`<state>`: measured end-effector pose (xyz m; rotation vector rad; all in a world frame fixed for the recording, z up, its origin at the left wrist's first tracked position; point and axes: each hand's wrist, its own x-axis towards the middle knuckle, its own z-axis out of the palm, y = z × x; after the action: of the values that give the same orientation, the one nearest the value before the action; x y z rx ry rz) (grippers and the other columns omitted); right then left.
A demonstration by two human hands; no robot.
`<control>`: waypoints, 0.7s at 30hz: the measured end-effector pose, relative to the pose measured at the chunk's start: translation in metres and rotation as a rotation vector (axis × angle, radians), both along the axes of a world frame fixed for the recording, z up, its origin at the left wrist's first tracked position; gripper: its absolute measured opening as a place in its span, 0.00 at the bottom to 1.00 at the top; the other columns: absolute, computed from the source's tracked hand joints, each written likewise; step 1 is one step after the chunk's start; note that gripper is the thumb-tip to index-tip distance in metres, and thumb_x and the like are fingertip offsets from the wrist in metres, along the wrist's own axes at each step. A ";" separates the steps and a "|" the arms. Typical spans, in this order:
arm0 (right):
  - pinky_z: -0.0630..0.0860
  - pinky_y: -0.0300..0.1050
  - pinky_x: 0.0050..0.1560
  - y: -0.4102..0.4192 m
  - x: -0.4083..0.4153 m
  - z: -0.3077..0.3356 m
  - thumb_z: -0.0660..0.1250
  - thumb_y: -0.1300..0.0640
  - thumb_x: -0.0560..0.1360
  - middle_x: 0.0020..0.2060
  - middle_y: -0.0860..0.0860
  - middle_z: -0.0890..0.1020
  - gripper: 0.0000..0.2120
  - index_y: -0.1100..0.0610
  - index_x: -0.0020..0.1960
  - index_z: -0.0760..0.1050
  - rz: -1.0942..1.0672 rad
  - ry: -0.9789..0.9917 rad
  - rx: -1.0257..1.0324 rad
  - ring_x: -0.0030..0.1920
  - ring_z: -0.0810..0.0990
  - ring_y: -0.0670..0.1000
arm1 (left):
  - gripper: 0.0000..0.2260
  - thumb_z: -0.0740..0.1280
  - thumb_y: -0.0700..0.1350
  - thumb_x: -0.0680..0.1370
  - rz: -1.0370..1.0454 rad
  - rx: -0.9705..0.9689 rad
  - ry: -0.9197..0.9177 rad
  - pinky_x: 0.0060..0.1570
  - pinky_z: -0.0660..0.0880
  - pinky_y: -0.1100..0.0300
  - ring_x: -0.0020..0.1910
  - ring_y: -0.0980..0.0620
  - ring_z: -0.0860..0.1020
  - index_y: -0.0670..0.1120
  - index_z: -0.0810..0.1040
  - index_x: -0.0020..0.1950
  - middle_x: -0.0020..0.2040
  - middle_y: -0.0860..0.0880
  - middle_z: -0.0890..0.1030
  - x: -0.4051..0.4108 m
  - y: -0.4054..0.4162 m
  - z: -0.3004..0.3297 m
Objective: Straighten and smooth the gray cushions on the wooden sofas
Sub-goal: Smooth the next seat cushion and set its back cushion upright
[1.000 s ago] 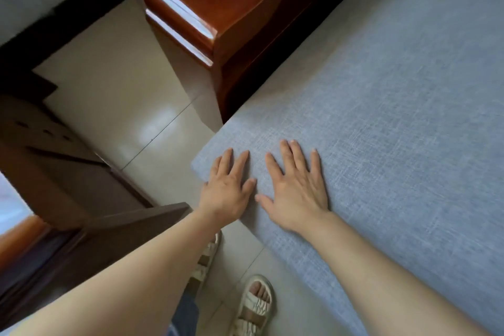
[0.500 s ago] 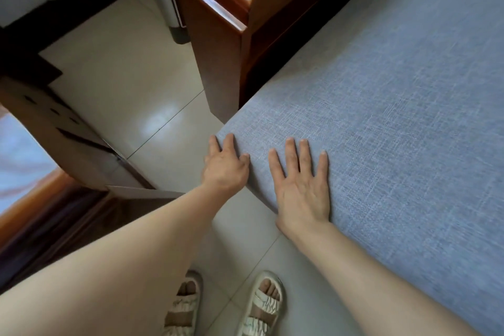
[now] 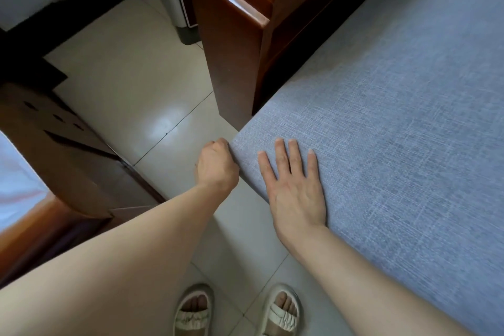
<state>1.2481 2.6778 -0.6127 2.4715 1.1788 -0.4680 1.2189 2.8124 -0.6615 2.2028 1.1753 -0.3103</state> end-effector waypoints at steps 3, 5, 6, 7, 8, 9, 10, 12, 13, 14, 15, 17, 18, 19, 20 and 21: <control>0.38 0.64 0.72 0.007 0.001 -0.003 0.52 0.56 0.82 0.75 0.62 0.35 0.34 0.56 0.76 0.31 0.000 0.014 0.012 0.75 0.35 0.64 | 0.08 0.58 0.32 0.71 0.013 0.097 0.010 0.39 0.68 0.56 0.41 0.42 0.74 0.40 0.74 0.46 0.43 0.44 0.76 -0.001 0.001 -0.005; 0.37 0.63 0.72 0.009 0.001 -0.004 0.51 0.56 0.82 0.75 0.62 0.34 0.33 0.56 0.76 0.32 -0.002 0.018 0.020 0.75 0.34 0.65 | 0.07 0.59 0.34 0.72 0.021 0.137 0.017 0.39 0.67 0.57 0.41 0.41 0.74 0.41 0.74 0.46 0.42 0.44 0.77 -0.001 0.000 -0.006; 0.37 0.64 0.72 0.009 0.001 -0.004 0.50 0.56 0.82 0.75 0.62 0.34 0.33 0.56 0.76 0.31 -0.004 0.022 0.023 0.74 0.34 0.65 | 0.06 0.59 0.34 0.72 0.023 0.147 0.014 0.39 0.67 0.57 0.42 0.41 0.75 0.41 0.74 0.45 0.42 0.44 0.77 -0.001 0.000 -0.007; 0.37 0.64 0.72 0.010 0.001 -0.005 0.50 0.56 0.82 0.75 0.62 0.34 0.33 0.57 0.76 0.31 -0.006 0.025 0.028 0.74 0.34 0.65 | 0.06 0.59 0.34 0.71 0.022 0.155 0.006 0.38 0.68 0.57 0.42 0.40 0.76 0.40 0.74 0.45 0.42 0.44 0.77 -0.001 0.001 -0.008; 0.36 0.64 0.71 0.010 0.001 -0.004 0.50 0.56 0.82 0.75 0.62 0.34 0.33 0.57 0.76 0.31 -0.007 0.029 0.030 0.74 0.34 0.65 | 0.06 0.59 0.34 0.71 0.018 0.160 -0.010 0.38 0.69 0.56 0.42 0.39 0.76 0.40 0.74 0.45 0.41 0.43 0.77 -0.001 0.001 -0.008; 0.36 0.64 0.71 0.010 0.001 -0.004 0.50 0.56 0.82 0.75 0.62 0.34 0.32 0.57 0.76 0.31 -0.008 0.030 0.029 0.74 0.34 0.65 | 0.06 0.59 0.34 0.71 0.014 0.161 -0.030 0.38 0.70 0.55 0.41 0.39 0.75 0.40 0.74 0.44 0.41 0.43 0.77 -0.002 0.001 -0.008; 0.36 0.64 0.71 0.011 0.001 -0.003 0.49 0.56 0.82 0.75 0.62 0.34 0.32 0.57 0.76 0.31 -0.010 0.032 0.029 0.74 0.34 0.65 | 0.06 0.59 0.35 0.71 0.015 0.158 -0.055 0.38 0.71 0.55 0.41 0.39 0.75 0.39 0.74 0.44 0.41 0.43 0.77 -0.003 0.001 -0.009; 0.35 0.63 0.71 0.010 0.001 -0.002 0.49 0.57 0.82 0.74 0.62 0.33 0.32 0.57 0.76 0.30 -0.013 0.033 0.028 0.74 0.33 0.65 | 0.06 0.60 0.36 0.71 0.034 0.142 -0.107 0.39 0.74 0.53 0.40 0.38 0.76 0.40 0.75 0.44 0.40 0.43 0.78 -0.004 0.001 -0.010; 0.35 0.63 0.71 0.010 0.001 -0.002 0.49 0.56 0.82 0.74 0.62 0.33 0.32 0.57 0.76 0.30 -0.013 0.031 0.027 0.74 0.33 0.65 | 0.05 0.60 0.37 0.72 0.050 0.130 -0.128 0.39 0.75 0.52 0.40 0.38 0.76 0.40 0.76 0.44 0.40 0.42 0.78 -0.005 0.002 -0.010; 0.35 0.63 0.71 0.010 0.001 -0.003 0.49 0.56 0.82 0.74 0.62 0.33 0.32 0.57 0.76 0.30 -0.012 0.029 0.025 0.74 0.33 0.65 | 0.05 0.61 0.37 0.72 0.067 0.113 -0.142 0.39 0.76 0.52 0.40 0.38 0.76 0.41 0.76 0.43 0.40 0.42 0.79 -0.004 0.004 -0.011; 0.35 0.63 0.71 0.010 0.000 -0.002 0.50 0.56 0.82 0.74 0.62 0.33 0.33 0.57 0.76 0.30 -0.011 0.028 0.020 0.74 0.33 0.65 | 0.04 0.62 0.38 0.71 0.083 0.090 -0.145 0.38 0.76 0.54 0.39 0.39 0.77 0.41 0.76 0.42 0.39 0.43 0.79 -0.004 0.005 -0.012; 0.36 0.63 0.71 0.010 0.000 -0.002 0.50 0.56 0.82 0.74 0.62 0.33 0.33 0.57 0.76 0.30 -0.015 0.025 0.018 0.74 0.33 0.65 | 0.04 0.63 0.37 0.70 0.110 0.045 -0.155 0.36 0.74 0.56 0.38 0.40 0.77 0.43 0.77 0.41 0.39 0.43 0.79 -0.004 0.007 -0.013; 0.36 0.63 0.71 0.011 0.000 -0.002 0.50 0.56 0.82 0.74 0.62 0.33 0.33 0.57 0.76 0.30 -0.016 0.021 0.018 0.74 0.33 0.65 | 0.04 0.63 0.37 0.70 0.120 0.028 -0.165 0.35 0.73 0.57 0.38 0.41 0.77 0.43 0.77 0.40 0.38 0.43 0.79 -0.004 0.009 -0.013; 0.36 0.63 0.71 0.011 0.000 -0.002 0.51 0.56 0.82 0.74 0.62 0.33 0.33 0.57 0.76 0.30 -0.016 0.019 0.016 0.74 0.33 0.65 | 0.04 0.63 0.37 0.70 0.128 0.014 -0.172 0.34 0.72 0.58 0.37 0.41 0.77 0.42 0.77 0.40 0.38 0.44 0.79 -0.004 0.010 -0.012; 0.36 0.63 0.71 0.011 0.000 -0.001 0.51 0.56 0.82 0.75 0.62 0.33 0.33 0.57 0.76 0.30 -0.015 0.021 0.011 0.74 0.33 0.65 | 0.04 0.63 0.37 0.69 0.134 0.003 -0.175 0.33 0.72 0.59 0.37 0.42 0.77 0.42 0.77 0.40 0.38 0.44 0.79 -0.005 0.012 -0.012; 0.36 0.63 0.71 0.011 0.000 -0.001 0.51 0.56 0.82 0.75 0.62 0.33 0.34 0.57 0.76 0.30 -0.015 0.023 0.009 0.74 0.33 0.64 | 0.04 0.63 0.37 0.69 0.135 -0.008 -0.174 0.32 0.71 0.60 0.36 0.42 0.76 0.42 0.77 0.40 0.38 0.43 0.78 -0.005 0.013 -0.011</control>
<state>1.2480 2.6888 -0.6134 2.4903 1.1749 -0.4982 1.2137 2.8252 -0.6726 2.0848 1.2163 -0.0659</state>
